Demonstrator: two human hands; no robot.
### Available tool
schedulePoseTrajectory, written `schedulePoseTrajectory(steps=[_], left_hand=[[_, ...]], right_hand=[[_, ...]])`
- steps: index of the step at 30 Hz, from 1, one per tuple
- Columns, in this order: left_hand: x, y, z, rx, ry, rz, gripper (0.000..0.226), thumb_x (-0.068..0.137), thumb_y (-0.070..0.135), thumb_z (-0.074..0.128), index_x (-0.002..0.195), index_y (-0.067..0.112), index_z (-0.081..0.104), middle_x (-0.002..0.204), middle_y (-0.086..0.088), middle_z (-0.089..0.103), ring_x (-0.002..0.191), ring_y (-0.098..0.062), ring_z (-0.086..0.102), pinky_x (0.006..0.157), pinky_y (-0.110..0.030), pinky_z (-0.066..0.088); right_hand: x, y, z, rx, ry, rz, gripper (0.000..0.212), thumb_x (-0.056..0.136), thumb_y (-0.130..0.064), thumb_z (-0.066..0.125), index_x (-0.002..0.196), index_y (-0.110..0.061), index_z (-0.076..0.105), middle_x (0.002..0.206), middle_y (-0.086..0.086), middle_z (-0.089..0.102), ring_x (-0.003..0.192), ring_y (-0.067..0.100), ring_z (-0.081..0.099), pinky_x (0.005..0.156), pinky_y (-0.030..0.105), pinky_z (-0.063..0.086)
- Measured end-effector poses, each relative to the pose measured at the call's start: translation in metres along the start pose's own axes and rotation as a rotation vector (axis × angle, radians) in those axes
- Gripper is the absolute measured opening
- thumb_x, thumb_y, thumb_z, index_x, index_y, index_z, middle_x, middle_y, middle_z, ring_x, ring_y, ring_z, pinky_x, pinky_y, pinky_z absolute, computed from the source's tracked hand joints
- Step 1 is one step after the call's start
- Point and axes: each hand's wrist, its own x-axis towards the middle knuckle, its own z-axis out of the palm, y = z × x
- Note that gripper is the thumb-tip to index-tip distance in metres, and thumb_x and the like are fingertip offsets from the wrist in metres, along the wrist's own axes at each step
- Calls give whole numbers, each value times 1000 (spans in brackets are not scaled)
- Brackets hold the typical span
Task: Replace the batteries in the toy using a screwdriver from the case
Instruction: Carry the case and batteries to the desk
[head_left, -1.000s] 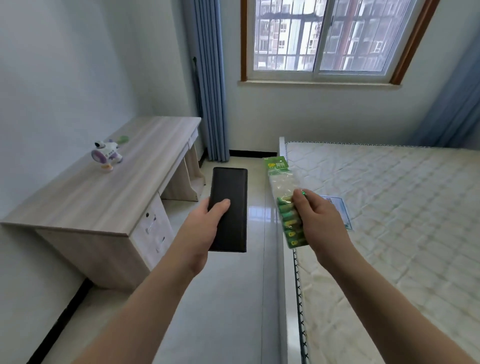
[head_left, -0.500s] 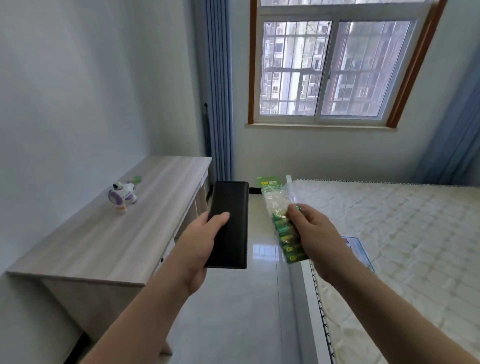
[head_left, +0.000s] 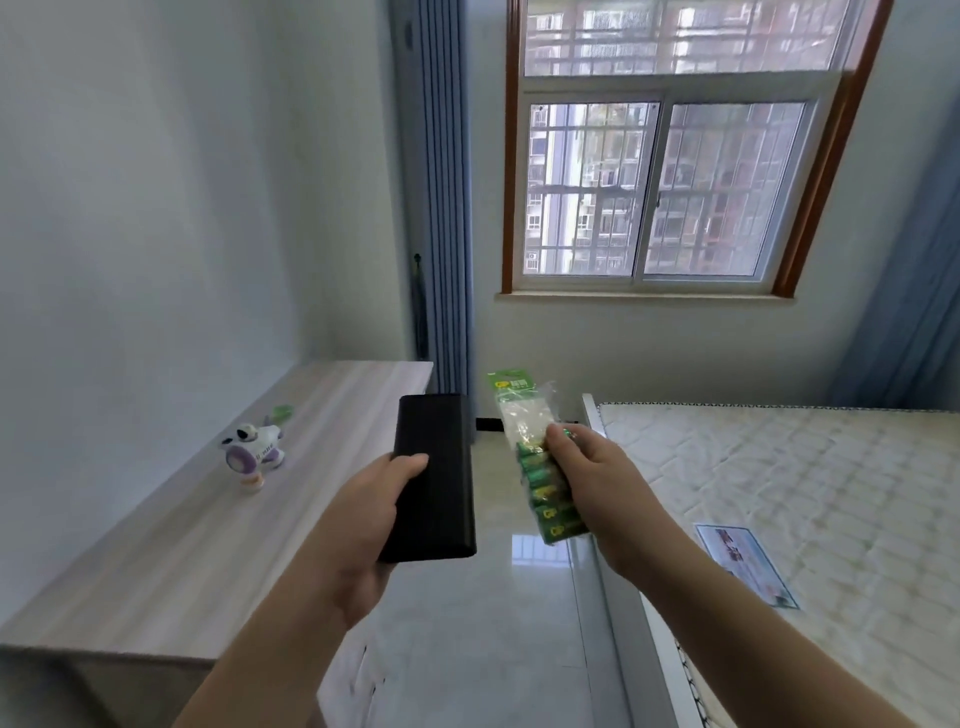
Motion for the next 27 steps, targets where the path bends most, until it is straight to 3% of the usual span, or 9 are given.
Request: schedulePoseTrajectory(steps=[8, 14, 17, 21, 27], left_hand=[[88, -13, 27, -39, 20, -29, 30, 96, 26, 53, 117, 8, 65, 107, -16, 72, 100, -33, 68, 72, -38, 56], [159, -20, 65, 2, 82, -78, 31, 94, 28, 57, 115, 7, 65, 105, -19, 71, 99, -37, 68, 85, -47, 57], [189, -16, 72, 28, 99, -60, 26, 96, 29, 54, 113, 12, 65, 103, -17, 72, 98, -34, 69, 79, -43, 57], [223, -21, 60, 61, 121, -36, 30, 98, 28, 50, 121, 14, 61, 107, -15, 72, 101, -32, 68, 75, -39, 55], [276, -25, 22, 70, 237, -49, 23, 97, 26, 52, 112, 14, 65, 97, -7, 74, 90, -22, 71, 66, -31, 53]], right_hand=[[66, 30, -31, -35, 23, 22, 23, 99, -37, 47, 98, -21, 64, 80, 5, 68, 61, 11, 64, 53, 23, 50], [147, 42, -61, 19, 12, 79, 22, 99, -35, 47, 97, -22, 64, 77, 4, 68, 60, 12, 63, 52, 25, 49], [184, 45, -65, -3, -22, 75, 21, 99, -36, 46, 97, -25, 63, 79, 4, 69, 60, 10, 64, 50, 22, 49], [229, 58, -52, 28, -70, 117, 22, 99, -37, 48, 99, -22, 65, 84, 10, 69, 66, 18, 65, 56, 28, 51], [296, 82, -5, 51, -152, 169, 22, 98, -38, 49, 100, -23, 65, 90, 16, 70, 69, 22, 65, 58, 31, 52]])
